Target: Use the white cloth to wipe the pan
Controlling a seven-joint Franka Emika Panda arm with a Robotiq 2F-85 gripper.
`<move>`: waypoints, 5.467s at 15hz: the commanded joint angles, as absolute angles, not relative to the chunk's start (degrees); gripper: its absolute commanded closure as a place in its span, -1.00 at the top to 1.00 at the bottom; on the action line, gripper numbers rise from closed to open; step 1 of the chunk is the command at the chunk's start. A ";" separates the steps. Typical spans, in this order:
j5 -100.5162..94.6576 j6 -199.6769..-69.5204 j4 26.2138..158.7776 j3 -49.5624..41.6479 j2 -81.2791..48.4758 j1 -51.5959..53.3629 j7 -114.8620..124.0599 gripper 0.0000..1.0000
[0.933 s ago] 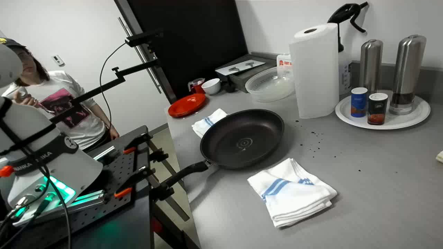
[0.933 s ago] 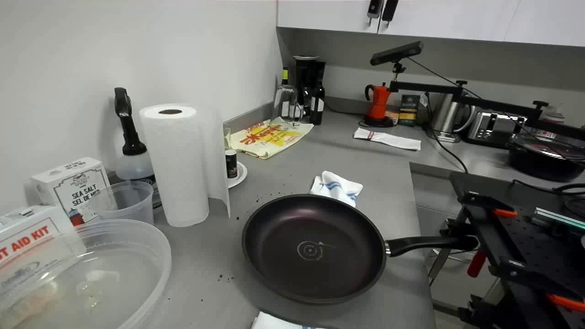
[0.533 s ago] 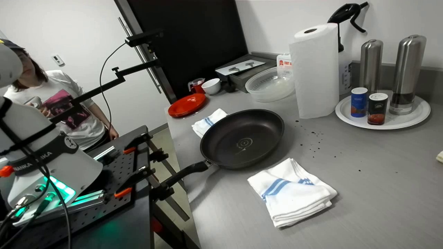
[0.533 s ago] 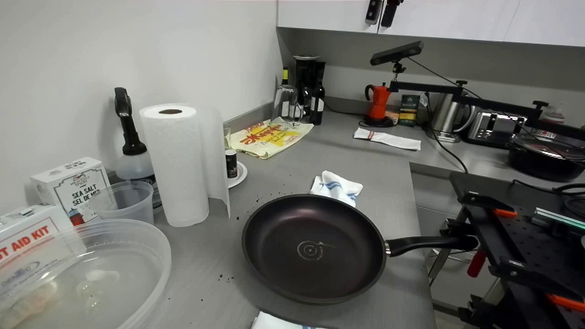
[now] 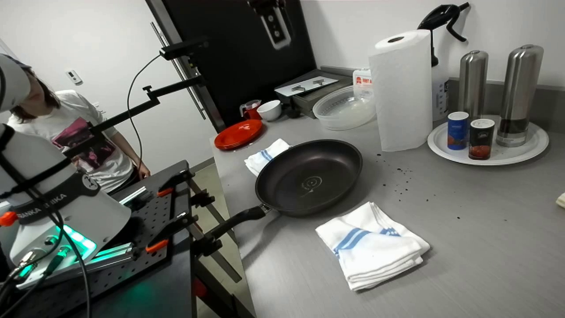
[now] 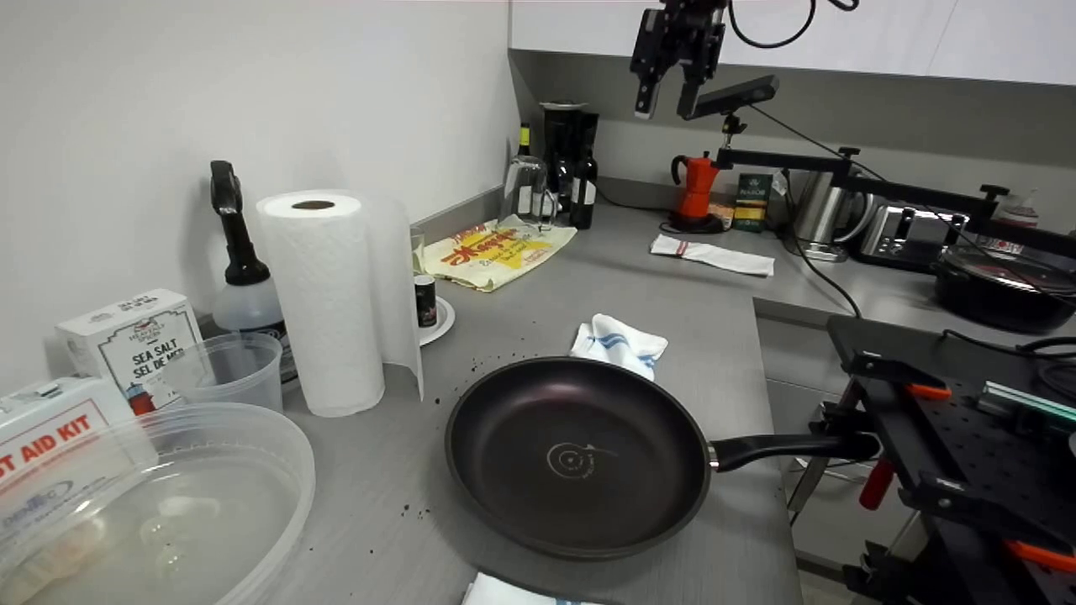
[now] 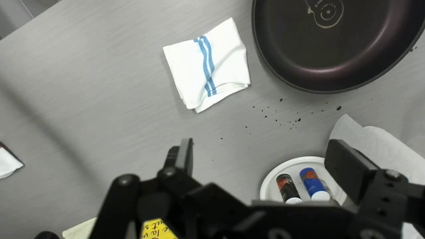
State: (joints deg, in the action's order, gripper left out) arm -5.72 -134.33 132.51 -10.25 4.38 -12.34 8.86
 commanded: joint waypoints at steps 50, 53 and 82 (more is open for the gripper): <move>15.30 -155.50 110.90 -9.68 -52.46 -14.54 17.19 -0.26; 15.28 -155.39 110.68 -9.69 -52.50 -14.60 17.15 -0.72; 8.23 -153.52 127.30 -11.32 -25.81 -4.31 16.04 -0.94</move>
